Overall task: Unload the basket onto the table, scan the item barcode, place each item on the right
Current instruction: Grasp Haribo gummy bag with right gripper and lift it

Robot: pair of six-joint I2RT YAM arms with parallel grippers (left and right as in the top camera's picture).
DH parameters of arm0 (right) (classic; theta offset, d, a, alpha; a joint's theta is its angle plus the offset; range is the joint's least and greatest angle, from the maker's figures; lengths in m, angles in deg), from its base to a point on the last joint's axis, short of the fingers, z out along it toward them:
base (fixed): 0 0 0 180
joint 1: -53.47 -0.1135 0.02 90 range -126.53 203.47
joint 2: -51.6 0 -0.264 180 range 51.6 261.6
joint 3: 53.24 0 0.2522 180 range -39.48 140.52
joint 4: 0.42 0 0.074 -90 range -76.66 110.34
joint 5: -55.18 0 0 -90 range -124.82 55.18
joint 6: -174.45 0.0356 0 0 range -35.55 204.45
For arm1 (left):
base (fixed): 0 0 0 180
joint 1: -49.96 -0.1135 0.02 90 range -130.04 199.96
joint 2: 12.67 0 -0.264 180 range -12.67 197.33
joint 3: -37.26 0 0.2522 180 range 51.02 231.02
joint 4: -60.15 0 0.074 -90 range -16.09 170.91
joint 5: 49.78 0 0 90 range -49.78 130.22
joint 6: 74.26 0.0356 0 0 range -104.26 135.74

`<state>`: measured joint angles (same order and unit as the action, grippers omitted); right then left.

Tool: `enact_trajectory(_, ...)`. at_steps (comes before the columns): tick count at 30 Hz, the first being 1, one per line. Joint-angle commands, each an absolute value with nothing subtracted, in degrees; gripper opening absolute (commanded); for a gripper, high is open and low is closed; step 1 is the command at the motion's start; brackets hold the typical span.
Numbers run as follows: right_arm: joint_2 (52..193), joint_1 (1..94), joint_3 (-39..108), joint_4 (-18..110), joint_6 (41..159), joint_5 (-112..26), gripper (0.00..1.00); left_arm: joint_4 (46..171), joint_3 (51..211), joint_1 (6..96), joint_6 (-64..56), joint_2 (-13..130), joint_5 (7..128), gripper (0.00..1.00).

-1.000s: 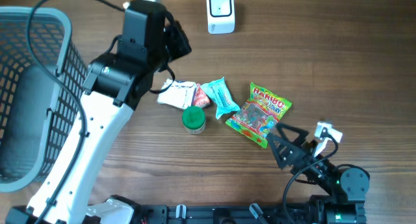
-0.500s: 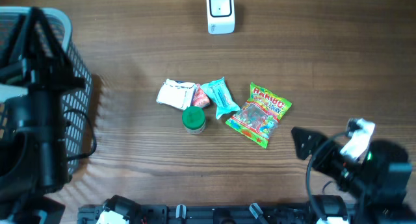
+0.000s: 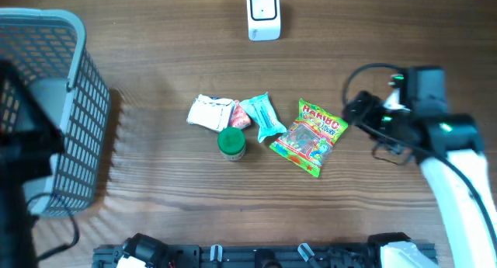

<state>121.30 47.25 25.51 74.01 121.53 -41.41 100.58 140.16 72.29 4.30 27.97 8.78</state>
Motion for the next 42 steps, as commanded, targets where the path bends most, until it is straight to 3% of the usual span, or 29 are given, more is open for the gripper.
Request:
enact_trajectory(1,129.19,38.59,26.72,73.99,129.68,-32.10,0.90,98.97,137.65,71.90,4.87,24.45,9.74,1.00)
enact_trajectory(4,139.39,31.90,30.08,73.83,134.20,-27.53,0.91,97.33,135.51,71.90,4.85,21.63,11.49,1.00)
enact_trajectory(9,150.95,30.81,36.20,73.75,135.52,-27.55,0.91,95.45,132.16,71.44,4.85,15.40,15.77,1.00)
enact_trajectory(21,165.10,25.98,37.38,69.05,139.67,-29.94,0.85,94.46,130.02,56.84,4.80,3.88,28.56,1.00)
enact_trajectory(24,169.80,26.00,37.38,69.64,142.14,-29.98,0.74,94.44,130.02,56.82,4.85,2.55,28.65,1.00)
enact_trajectory(27,171.33,26.00,37.36,69.94,145.09,-29.54,0.46,94.44,130.00,56.82,4.85,1.37,28.65,1.00)
enact_trajectory(28,171.26,26.00,37.36,70.10,146.55,-29.52,0.32,94.42,130.00,56.82,4.85,1.20,28.65,1.00)
enact_trajectory(29,171.26,26.00,37.36,70.47,148.00,-29.63,0.05,94.40,129.98,56.82,4.87,1.20,28.65,1.00)
enact_trajectory(37,161.62,29.19,42.54,72.19,135.21,-35.51,0.04,90.11,130.00,56.82,4.89,1.20,27.07,1.00)
enact_trajectory(40,146.15,32.95,42.91,67.93,121.46,-57.48,0.04,90.00,129.98,56.79,4.87,1.20,26.90,1.00)
enact_trajectory(42,140.09,35.27,42.69,68.04,119.36,-69.74,0.04,90.40,129.98,56.79,4.85,1.20,26.90,1.00)
